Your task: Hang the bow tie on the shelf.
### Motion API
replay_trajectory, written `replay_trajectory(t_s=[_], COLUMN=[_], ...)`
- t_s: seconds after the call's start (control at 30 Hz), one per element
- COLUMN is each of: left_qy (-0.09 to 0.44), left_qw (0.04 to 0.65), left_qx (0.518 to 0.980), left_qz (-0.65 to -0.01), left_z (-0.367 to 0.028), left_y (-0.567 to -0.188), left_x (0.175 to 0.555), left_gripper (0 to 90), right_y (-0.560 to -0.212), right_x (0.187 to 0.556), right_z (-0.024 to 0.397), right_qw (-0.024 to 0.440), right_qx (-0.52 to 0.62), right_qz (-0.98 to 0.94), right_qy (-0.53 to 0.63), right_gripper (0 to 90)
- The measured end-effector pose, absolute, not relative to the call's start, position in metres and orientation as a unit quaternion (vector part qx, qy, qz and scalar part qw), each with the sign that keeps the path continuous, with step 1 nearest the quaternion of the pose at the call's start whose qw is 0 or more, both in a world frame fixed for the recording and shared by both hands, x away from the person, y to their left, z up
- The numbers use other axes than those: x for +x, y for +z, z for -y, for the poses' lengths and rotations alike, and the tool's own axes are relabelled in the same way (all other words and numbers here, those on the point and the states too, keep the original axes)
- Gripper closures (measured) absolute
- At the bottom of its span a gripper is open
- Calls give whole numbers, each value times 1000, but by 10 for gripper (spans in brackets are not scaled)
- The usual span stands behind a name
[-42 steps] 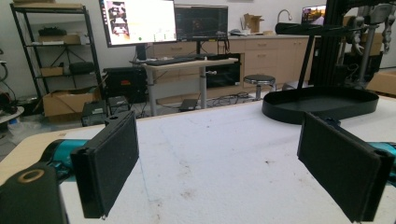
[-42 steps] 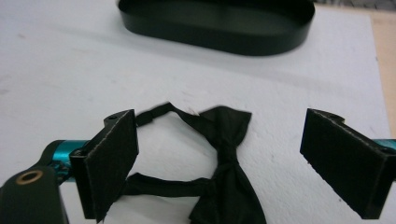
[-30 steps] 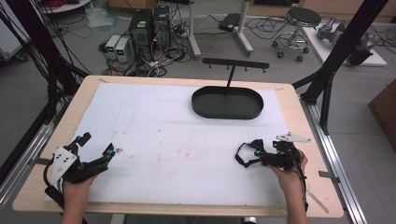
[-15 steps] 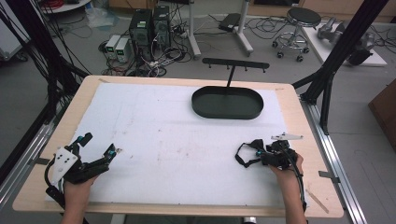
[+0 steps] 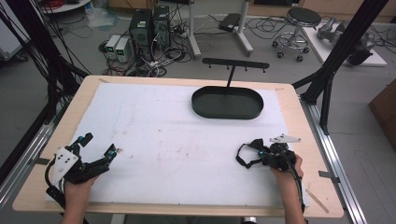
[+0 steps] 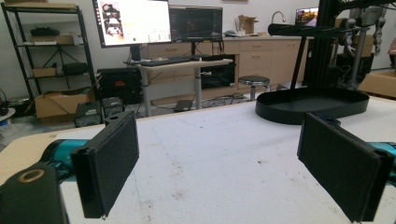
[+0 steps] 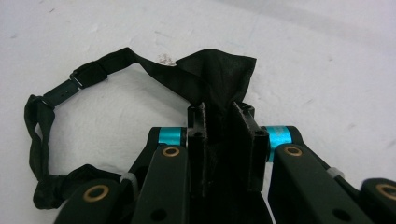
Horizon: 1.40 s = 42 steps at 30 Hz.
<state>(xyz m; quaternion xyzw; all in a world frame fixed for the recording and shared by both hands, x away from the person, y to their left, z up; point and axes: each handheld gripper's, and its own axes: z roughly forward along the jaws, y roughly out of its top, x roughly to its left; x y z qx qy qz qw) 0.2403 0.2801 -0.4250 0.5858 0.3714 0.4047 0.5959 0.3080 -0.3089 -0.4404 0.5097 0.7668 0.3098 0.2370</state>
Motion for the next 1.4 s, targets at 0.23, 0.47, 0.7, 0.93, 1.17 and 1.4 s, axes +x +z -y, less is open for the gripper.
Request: replay_trajectory(t_s=[0.23, 0.47, 0.7, 0.93, 1.17, 1.4], left_qy=[406, 407, 409, 409, 407, 411], left_qw=[595, 594, 596, 598, 599, 598], left_qx=[585, 584, 581, 579, 576, 573], left_qz=[-372, -373, -373, -373, -379, -382], left_z=[-281, -281, -283, -283, -288, -291], left_y=[-426, -427, -427, -429, -432, -435], left_x=[240, 240, 239, 240, 241, 242], left_gripper=[132, 133, 133, 134, 134, 134], right_y=[-425, -401, -380, -345, -322, -310], right_x=[296, 284, 283, 299, 327, 360], right_z=[307, 301, 295, 293, 291, 292], right_qw=[315, 385, 442, 496, 516, 533], right_qx=[477, 449, 422, 402, 402, 404], right_qz=[-746, -702, -668, -618, -588, -565], right_qy=[342, 396, 424, 459, 476, 483], right_gripper=[763, 761, 762, 762, 762, 762])
